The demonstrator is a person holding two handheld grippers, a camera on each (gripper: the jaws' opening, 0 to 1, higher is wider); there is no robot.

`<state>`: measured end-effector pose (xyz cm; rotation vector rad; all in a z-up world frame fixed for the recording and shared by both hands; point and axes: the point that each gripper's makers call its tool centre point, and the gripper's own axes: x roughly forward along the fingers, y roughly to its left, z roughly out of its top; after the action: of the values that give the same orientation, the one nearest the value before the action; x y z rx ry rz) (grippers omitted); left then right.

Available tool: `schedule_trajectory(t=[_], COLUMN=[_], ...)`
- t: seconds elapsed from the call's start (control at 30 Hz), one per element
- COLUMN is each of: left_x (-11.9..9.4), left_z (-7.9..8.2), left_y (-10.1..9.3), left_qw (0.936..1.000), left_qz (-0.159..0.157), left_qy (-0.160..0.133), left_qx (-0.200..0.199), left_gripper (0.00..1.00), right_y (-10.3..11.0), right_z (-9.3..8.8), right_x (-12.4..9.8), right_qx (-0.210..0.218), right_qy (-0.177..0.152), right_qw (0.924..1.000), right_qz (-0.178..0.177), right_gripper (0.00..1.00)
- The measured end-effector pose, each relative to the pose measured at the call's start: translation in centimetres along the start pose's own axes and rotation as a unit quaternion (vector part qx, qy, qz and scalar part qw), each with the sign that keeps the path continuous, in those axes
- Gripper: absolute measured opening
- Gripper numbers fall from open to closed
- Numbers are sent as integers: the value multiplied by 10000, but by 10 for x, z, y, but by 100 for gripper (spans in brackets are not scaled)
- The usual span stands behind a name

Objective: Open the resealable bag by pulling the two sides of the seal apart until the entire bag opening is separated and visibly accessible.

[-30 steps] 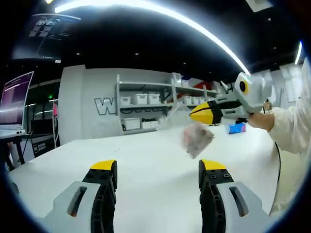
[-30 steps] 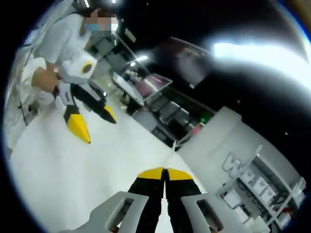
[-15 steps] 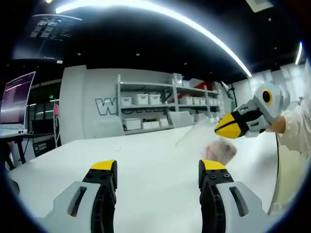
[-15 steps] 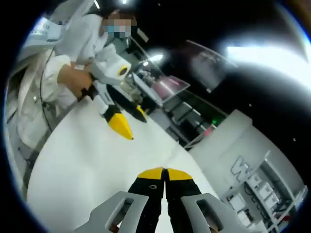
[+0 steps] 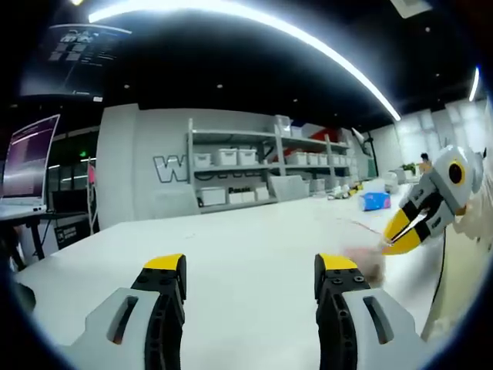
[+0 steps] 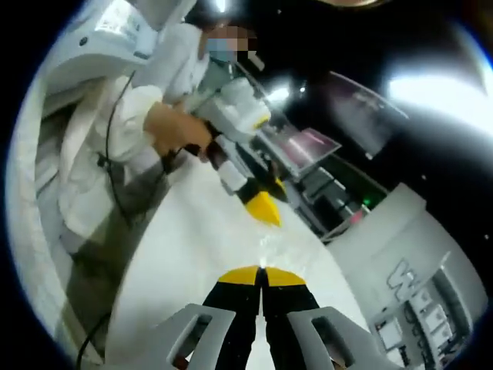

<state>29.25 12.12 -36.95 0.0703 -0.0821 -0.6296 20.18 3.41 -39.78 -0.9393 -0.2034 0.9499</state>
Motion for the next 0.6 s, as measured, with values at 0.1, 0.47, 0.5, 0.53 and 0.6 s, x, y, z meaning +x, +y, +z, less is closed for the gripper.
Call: schedule_trajectory(t=[0.1,0.47,0.5,0.53,0.6], left_x=[-2,-7,-7,-7,-8], left_z=[-1,-5,-6,-6,-8], left_y=[1,0,-1,-2,-4], left_qw=[10000,10000,10000,10000,9999], left_qz=[13,-11,-24,-37,-63], left_qy=[11,54,62,75,104], left_qx=[5,-5,-7,-9,-4], left_gripper=[66,66,66,66,65], right_y=[8,30,32,33,36], right_z=[-2,-15,-16,-16,-17], right_x=[0,-4,-4,-5,-6], right_qx=[-10,122,189,239,317], right_qy=[33,396,437,461,497], right_qw=[10000,9986,9983,9981,9977], right_qz=[76,316,332,337,337], right_gripper=[0,0,0,0,0])
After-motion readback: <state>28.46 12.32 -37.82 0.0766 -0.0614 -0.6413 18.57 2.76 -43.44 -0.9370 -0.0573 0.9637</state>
